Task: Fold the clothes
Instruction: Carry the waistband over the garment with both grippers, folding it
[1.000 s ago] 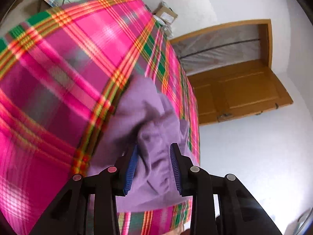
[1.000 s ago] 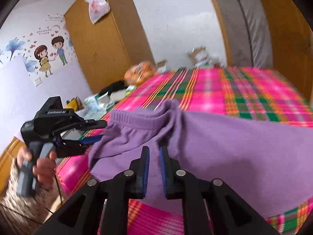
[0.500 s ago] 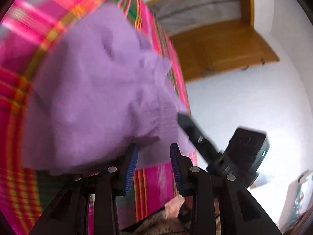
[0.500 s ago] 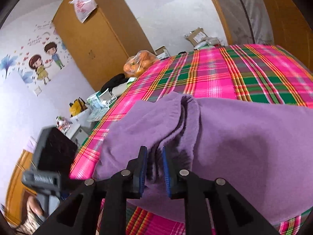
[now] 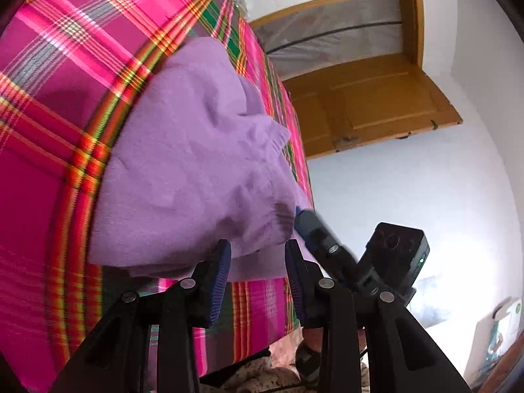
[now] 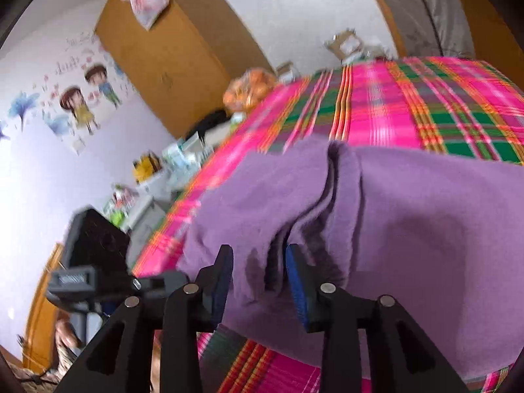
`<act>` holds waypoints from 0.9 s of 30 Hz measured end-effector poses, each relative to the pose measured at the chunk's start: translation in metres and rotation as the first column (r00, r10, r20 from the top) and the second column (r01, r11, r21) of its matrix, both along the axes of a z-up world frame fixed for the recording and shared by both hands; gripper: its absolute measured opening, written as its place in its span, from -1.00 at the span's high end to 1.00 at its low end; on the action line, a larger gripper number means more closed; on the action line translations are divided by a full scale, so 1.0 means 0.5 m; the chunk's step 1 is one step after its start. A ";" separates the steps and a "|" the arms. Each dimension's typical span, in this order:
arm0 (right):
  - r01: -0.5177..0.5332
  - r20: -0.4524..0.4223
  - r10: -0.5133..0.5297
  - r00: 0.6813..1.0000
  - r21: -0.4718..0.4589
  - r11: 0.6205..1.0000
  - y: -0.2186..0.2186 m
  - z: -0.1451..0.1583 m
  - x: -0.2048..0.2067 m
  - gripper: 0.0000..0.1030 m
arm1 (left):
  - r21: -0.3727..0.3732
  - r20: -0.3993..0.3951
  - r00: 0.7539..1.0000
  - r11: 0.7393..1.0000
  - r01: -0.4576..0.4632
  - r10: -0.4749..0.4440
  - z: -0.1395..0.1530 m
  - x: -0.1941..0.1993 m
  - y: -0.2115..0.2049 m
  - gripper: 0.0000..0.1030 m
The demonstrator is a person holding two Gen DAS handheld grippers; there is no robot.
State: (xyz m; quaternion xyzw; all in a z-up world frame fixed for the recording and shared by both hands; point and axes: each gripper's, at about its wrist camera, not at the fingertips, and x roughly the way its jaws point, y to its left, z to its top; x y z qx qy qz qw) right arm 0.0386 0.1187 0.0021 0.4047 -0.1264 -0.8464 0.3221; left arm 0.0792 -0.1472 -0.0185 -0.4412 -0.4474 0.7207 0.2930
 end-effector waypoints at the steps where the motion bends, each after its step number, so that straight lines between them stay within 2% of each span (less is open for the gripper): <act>1: -0.011 0.011 0.010 1.000 0.021 1.000 -0.009 -0.007 -0.001 0.34 | 0.004 0.003 1.000 1.000 -0.002 0.002 -0.001 0.002 -0.002 0.33; 3: -0.018 -0.001 0.019 1.000 0.067 0.998 -0.024 -0.013 0.002 0.41 | 0.010 0.010 1.000 1.000 -0.006 0.005 -0.004 -0.002 0.003 0.33; 5: -0.017 -0.056 0.023 0.998 0.113 0.993 -0.030 -0.006 0.014 0.71 | 0.013 0.016 1.000 1.000 -0.012 0.012 -0.007 -0.007 0.007 0.33; 7: -0.015 -0.104 0.029 0.994 0.135 0.991 -0.028 0.009 0.025 0.76 | 0.016 0.017 1.000 1.000 -0.022 0.022 -0.001 -0.008 0.005 0.33; 11: 0.031 -0.157 -0.018 0.987 0.081 0.996 0.012 0.056 0.033 0.77 | 0.022 -0.009 0.999 0.999 -0.033 0.034 0.019 -0.004 -0.002 0.33; 12: 0.038 -0.153 -0.027 0.988 0.070 0.997 0.022 0.062 0.030 0.77 | 0.022 -0.016 0.999 0.999 -0.035 0.035 0.024 -0.003 -0.003 0.33; 14: 0.026 -0.084 -0.019 0.996 0.086 0.996 0.031 0.046 0.013 0.77 | 0.013 -0.015 0.999 0.999 -0.037 0.037 0.027 -0.007 -0.001 0.33; 16: 0.031 -0.012 -0.030 0.999 0.117 0.993 0.035 0.012 -0.003 0.72 | 0.011 0.001 0.999 0.999 -0.042 0.042 0.021 -0.008 -0.003 0.33; 18: 0.028 0.041 -0.032 0.999 0.102 0.994 0.041 -0.014 -0.011 0.68 | 0.010 0.020 0.999 0.999 -0.048 0.048 0.012 -0.009 -0.005 0.33; 21: 0.028 0.026 -0.029 0.999 0.026 0.999 0.057 -0.011 -0.012 0.55 | 0.013 0.033 0.998 0.998 -0.061 0.060 0.010 -0.008 -0.010 0.33; 23: 0.026 -0.006 -0.026 1.000 0.006 1.000 0.066 -0.005 -0.014 0.18 | 0.010 0.028 0.997 0.998 -0.066 0.065 0.013 -0.007 -0.011 0.33; 27: 0.000 0.017 0.000 1.000 -0.012 1.000 0.065 -0.017 -0.035 0.11 | 0.010 0.043 0.996 0.997 -0.074 0.073 0.000 0.004 -0.021 0.33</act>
